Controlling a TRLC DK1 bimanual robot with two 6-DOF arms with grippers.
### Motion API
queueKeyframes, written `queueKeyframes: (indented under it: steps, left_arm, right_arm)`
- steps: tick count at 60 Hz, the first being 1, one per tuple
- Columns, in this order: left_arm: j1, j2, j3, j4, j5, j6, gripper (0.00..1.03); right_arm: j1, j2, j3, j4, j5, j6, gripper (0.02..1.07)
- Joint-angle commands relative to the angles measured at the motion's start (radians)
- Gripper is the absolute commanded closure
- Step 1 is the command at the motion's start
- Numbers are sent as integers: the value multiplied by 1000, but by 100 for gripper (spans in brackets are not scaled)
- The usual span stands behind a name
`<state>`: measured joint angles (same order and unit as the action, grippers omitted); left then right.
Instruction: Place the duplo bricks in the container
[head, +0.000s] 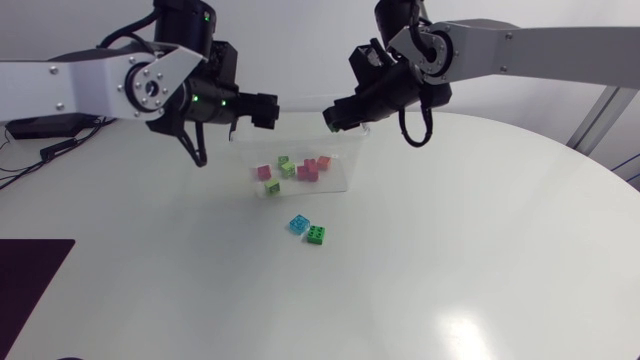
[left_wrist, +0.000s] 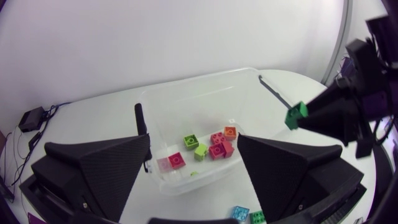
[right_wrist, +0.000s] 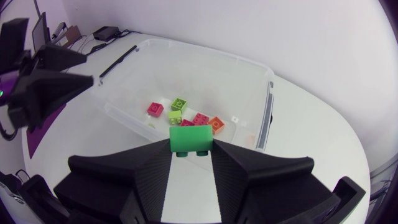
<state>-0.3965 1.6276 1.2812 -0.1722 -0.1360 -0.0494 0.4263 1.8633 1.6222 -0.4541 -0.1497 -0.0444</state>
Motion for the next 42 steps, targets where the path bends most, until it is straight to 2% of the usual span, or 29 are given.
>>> queueKeyframes:
  steps: [1,16,17,21,22,25,27,32,42]
  left_arm:
    - [-16,-61,-129,27,13,52,5]
    - [-71,-152,-327,97,90,135,5]
    - [-73,-150,-329,97,95,138,5]
    - [-87,-132,-339,103,122,145,5]
    - [-90,-124,-341,108,122,146,5]
    - [-100,-86,-342,122,124,148,5]
    - [-105,-58,-339,126,130,151,5]
    - [-119,0,-338,148,136,164,5]
    - [-128,104,-307,163,173,191,5]
  right_arm:
    - [-12,53,56,-20,4,34,79]
    - [-20,169,202,-47,12,52,78]
    - [-20,178,214,-54,13,54,74]
    - [-20,217,274,-98,18,57,46]
    - [-20,220,277,-98,18,57,42]
    - [-20,223,289,-106,24,58,14]
    - [-20,218,289,-112,24,63,6]
    - [-18,171,245,-115,24,61,6]
    - [-14,7,48,-54,25,43,6]
